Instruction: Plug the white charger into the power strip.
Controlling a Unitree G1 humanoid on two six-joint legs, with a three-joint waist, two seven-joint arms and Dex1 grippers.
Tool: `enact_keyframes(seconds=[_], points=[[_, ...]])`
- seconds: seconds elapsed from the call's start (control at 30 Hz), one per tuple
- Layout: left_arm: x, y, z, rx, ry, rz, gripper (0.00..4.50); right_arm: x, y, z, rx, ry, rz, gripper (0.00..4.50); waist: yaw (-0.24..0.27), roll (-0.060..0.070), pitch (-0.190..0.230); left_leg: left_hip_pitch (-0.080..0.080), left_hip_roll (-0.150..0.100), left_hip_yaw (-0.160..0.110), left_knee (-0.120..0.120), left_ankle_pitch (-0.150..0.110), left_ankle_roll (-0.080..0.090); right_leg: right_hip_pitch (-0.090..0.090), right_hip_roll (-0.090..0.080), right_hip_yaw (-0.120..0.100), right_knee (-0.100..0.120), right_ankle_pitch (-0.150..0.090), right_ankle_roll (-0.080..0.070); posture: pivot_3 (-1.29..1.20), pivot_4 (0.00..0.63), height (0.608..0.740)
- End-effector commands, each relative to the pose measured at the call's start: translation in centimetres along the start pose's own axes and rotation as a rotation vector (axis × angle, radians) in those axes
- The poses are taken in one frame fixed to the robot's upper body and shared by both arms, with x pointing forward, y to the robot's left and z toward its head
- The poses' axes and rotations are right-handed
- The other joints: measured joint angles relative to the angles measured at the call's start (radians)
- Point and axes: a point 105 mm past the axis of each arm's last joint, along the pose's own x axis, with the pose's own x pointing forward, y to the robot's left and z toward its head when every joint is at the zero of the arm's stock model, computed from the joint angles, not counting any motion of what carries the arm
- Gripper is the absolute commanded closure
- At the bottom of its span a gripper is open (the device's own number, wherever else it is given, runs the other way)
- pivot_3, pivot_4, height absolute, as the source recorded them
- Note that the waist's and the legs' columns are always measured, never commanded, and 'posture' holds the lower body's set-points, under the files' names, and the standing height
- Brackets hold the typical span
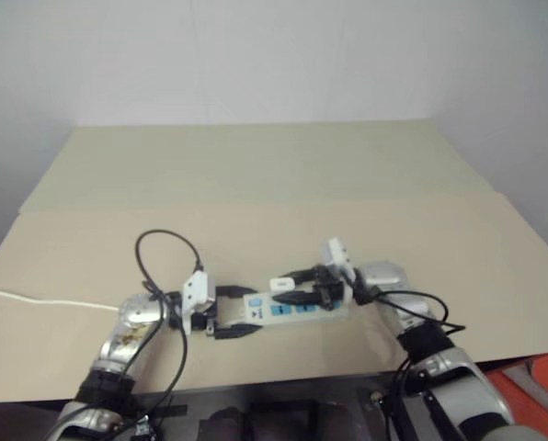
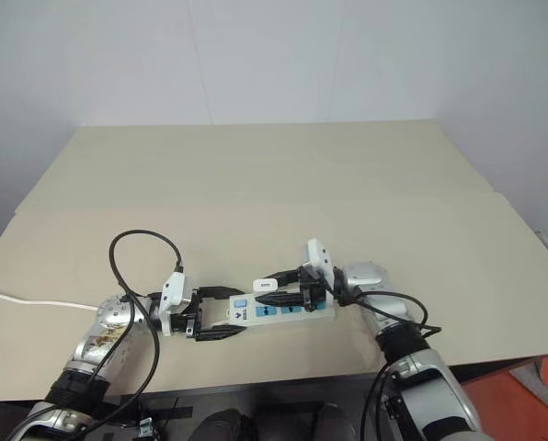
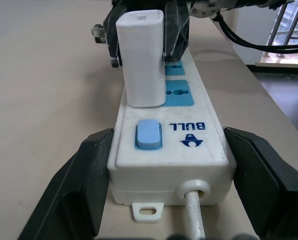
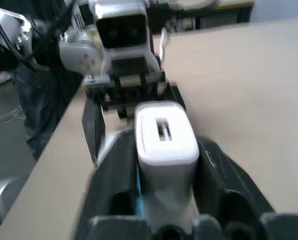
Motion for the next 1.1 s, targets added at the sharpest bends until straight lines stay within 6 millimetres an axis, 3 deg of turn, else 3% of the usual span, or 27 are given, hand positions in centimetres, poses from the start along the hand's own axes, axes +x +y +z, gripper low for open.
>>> enact_keyframes(seconds=[0.03,0.17,0.37,0.7,0.93,1.0,1.1], points=[[-1.9,0.7,0.7,0.046,0.006,0.034,1.29,-2.5,0.0,-2.0,0.090,0.061,-0.084,1.35,0.000,0.000,0.000,0.000,0.000,0.000,-0.001,0.000,0.000,0.000,0.000,0.000,0.000,0.000,0.000,0.00,0.150,0.740],[-2.0,0.7,0.5,0.047,0.009,0.034,1.29,-2.6,0.5,-1.2,0.018,0.028,-0.067,0.06,-0.009,0.000,0.000,-0.003,0.001,0.003,-0.006,0.001,-0.002,-0.003,0.001,0.000,0.000,-0.001,-0.002,0.00,0.150,0.740],[-1.9,0.8,0.6,0.051,0.008,0.029,1.29,-2.5,0.7,-0.1,-0.044,-0.031,-0.077,0.06,-0.003,0.001,0.000,-0.003,0.001,0.005,-0.009,0.001,-0.003,-0.003,0.002,-0.001,-0.001,-0.002,-0.003,0.00,0.150,0.740],[-1.9,0.8,0.6,0.046,0.009,0.036,1.29,-3.6,-0.2,4.0,-0.180,-0.154,-0.163,0.06,-0.001,0.001,0.001,-0.004,0.001,0.005,-0.011,0.001,-0.003,-0.003,0.002,-0.001,-0.001,-0.002,-0.002,0.00,0.150,0.740],[-1.8,1.1,0.9,0.048,0.002,0.061,1.29,-5.2,0.1,5.4,-0.244,0.036,-0.160,0.06,0.001,0.001,0.001,-0.004,0.001,0.005,-0.011,0.001,-0.003,-0.003,0.002,-0.001,-0.001,-0.002,-0.002,0.00,0.150,0.740],[-1.8,1.3,1.1,0.064,-0.004,0.077,1.29,-6.5,0.0,5.9,-0.174,0.130,-0.186,0.06,0.003,0.002,0.001,-0.004,0.001,0.005,-0.011,0.001,-0.002,-0.003,0.002,-0.001,-0.001,-0.002,-0.002,0.00,0.150,0.740],[-1.8,1.5,1.1,0.072,-0.007,0.089,1.29,-8.6,0.4,6.6,-0.228,0.210,-0.217,0.06,0.005,0.001,0.001,-0.005,0.001,0.005,-0.010,0.001,-0.002,-0.003,0.002,-0.002,-0.002,-0.002,-0.002,0.00,0.150,0.740]])
